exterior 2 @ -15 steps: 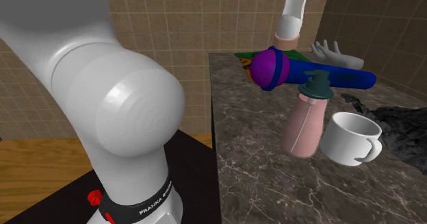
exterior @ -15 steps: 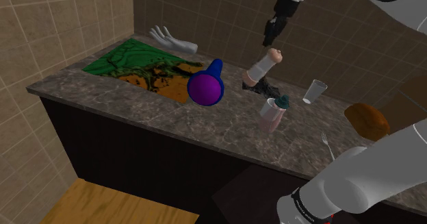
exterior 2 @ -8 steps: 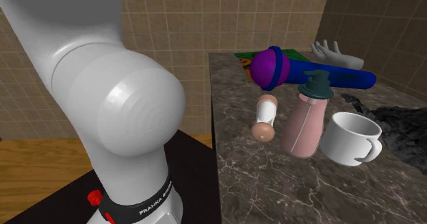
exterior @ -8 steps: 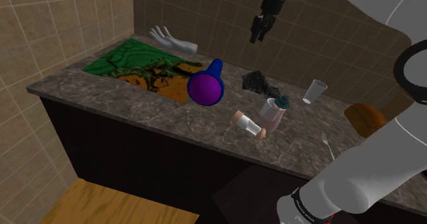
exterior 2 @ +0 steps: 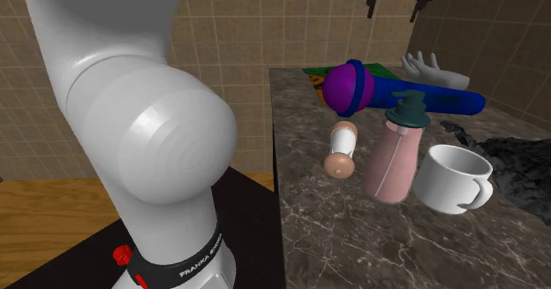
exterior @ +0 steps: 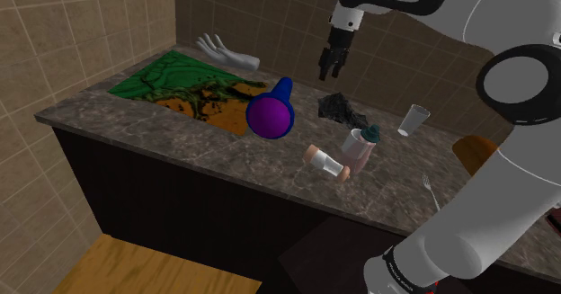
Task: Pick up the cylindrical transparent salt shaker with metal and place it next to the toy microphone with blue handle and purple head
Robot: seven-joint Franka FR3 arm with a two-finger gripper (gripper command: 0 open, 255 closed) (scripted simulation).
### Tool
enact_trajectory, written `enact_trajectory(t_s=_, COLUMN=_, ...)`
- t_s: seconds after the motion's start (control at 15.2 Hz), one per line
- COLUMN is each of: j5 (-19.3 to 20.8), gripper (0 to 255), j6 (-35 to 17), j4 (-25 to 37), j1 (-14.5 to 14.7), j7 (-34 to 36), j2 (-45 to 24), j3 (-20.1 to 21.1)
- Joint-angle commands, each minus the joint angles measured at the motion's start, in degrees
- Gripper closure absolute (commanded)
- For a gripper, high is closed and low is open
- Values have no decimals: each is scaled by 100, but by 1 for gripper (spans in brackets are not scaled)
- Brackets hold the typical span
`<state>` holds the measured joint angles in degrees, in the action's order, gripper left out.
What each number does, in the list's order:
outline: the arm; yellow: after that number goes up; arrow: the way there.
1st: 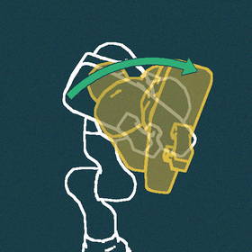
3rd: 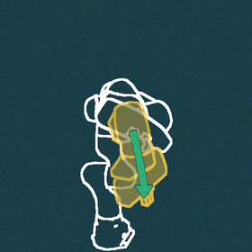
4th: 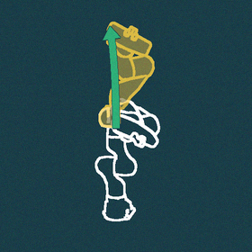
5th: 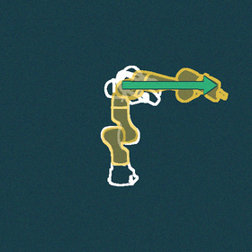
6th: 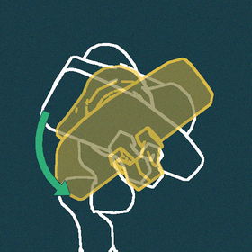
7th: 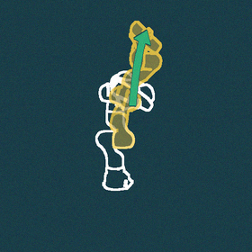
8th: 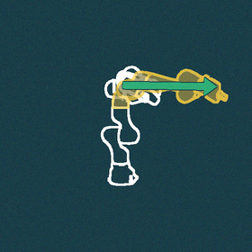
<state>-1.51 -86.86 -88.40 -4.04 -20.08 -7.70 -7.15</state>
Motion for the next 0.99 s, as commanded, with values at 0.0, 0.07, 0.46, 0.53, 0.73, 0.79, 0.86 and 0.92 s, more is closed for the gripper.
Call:
enact_trajectory(t_s=0.0, j5=-91, gripper=0, j6=23, j4=-131, j1=-31, j7=-78, j2=-182, j3=-8)
enact_trajectory(t_s=0.07, j5=-133, gripper=0, j6=45, j4=-172, j1=-53, j7=-126, j2=-286, j3=-15)
enact_trajectory(t_s=0.46, j5=-345, gripper=0, j6=154, j4=-461, j1=-174, j7=-397, j2=-892, j3=-23)
enact_trajectory(t_s=0.53, j5=-374, gripper=0, j6=169, j4=-516, j1=-191, j7=-439, j2=-990, j3=-21)
enact_trajectory(t_s=0.73, j5=-454, gripper=0, j6=208, j4=-692, j1=-242, j7=-563, j2=-1280, j3=-8)
enact_trajectory(t_s=0.79, j5=-478, gripper=0, j6=219, j4=-754, j1=-257, j7=-603, j2=-1376, j3=-2)
enact_trajectory(t_s=0.86, j5=-498, gripper=0, j6=228, j4=-811, j1=-270, j7=-638, j2=-1460, j3=4)
enact_trajectory(t_s=0.92, j5=-498, gripper=0, j6=146, j4=-921, j1=-263, j7=-639, j2=-1431, j3=6)
